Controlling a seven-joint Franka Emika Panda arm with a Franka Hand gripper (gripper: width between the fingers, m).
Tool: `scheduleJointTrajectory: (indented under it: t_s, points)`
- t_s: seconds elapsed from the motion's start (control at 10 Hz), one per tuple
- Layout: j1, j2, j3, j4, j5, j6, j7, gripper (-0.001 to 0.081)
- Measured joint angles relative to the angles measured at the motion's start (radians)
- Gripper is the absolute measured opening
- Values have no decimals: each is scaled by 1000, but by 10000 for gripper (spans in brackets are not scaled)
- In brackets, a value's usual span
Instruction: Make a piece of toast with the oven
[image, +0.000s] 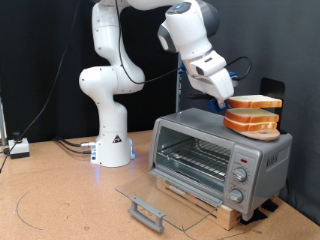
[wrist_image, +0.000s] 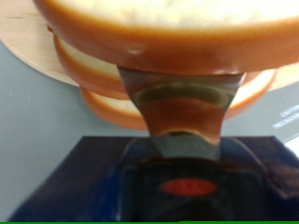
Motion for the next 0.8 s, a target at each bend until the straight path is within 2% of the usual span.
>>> scheduleJointTrajectory:
  t_s: [0.4,0.6,0.8]
  points:
    - [-8,-79,-53,-35,11,-33,-54,396]
    - [-8,-77,-57,-39,18,-33,-62,396]
    - [-13,-82,-109,-48,19,-74,-120,396]
